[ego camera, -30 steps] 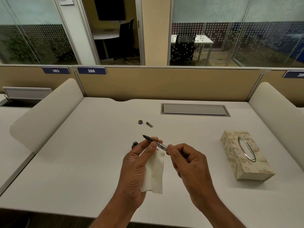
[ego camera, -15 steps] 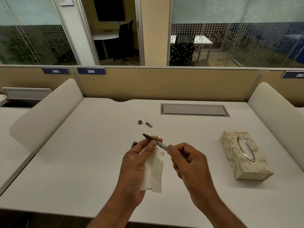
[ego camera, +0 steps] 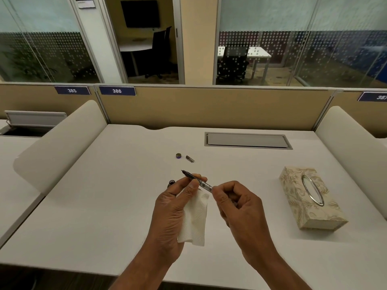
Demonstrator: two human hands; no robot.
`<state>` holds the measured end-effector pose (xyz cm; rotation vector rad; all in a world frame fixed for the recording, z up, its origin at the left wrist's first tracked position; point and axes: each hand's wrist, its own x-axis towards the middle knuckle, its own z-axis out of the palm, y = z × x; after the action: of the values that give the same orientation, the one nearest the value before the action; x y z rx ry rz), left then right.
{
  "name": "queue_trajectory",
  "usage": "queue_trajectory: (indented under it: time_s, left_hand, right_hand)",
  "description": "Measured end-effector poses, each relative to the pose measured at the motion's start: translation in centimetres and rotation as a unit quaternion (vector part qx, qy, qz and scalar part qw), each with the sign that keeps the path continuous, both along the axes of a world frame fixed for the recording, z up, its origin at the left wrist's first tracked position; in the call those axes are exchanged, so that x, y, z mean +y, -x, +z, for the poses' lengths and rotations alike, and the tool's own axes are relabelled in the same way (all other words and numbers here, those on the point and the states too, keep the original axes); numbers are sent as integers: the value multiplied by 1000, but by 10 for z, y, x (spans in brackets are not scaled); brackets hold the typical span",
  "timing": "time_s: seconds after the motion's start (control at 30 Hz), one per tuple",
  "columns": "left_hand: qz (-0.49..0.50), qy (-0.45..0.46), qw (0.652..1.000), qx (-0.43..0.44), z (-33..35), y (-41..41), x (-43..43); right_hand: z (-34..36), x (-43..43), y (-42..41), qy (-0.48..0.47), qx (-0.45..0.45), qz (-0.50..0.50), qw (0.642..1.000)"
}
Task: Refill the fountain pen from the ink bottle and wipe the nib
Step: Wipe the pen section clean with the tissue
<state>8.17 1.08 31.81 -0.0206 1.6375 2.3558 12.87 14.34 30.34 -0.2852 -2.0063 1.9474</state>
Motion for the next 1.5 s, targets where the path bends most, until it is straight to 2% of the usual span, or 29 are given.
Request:
queue_trajectory:
  time_s: [0.07, 0.23, 0.4, 0.53, 0.6, 0.8, 1.13, 1.27, 1.5]
  left_hand:
    - [1, -1, 1000, -2, 0, 0, -1]
    - [-8, 5, 1000, 0, 1, 0, 0]
    - [-6, 14, 1000, 7, 0, 0, 1]
    - [-6, 15, 1000, 6, -1, 2, 1]
    - [-8, 19, 1000, 3, -1, 3, 1]
    - [-25, 16, 1000, 5, -1, 4, 0]
    - [-37, 2, 999, -13, -9, 7, 1]
    - [-41, -9, 999, -28, -13, 10, 0]
    - [-38, 51, 997, -47, -27, 15, -2]
  right_hand:
    - [2, -1, -1, 16, -6, 8, 1000]
    - [3, -3, -4, -28, 5, -3, 1000]
    - [7, -2, -5, 88, -45, 25, 995]
    - [3, -2, -6, -42, -11, 1, 999]
    - [0, -4, -6, -60, -3, -3, 998]
    - [8, -3, -8, 120, -76, 64, 988]
    - [3, 1, -6, 188, -130, 95, 969]
    - [-1, -2, -6, 164, -127, 75, 975]
    - [-18, -4, -4, 6, -85, 65, 994]
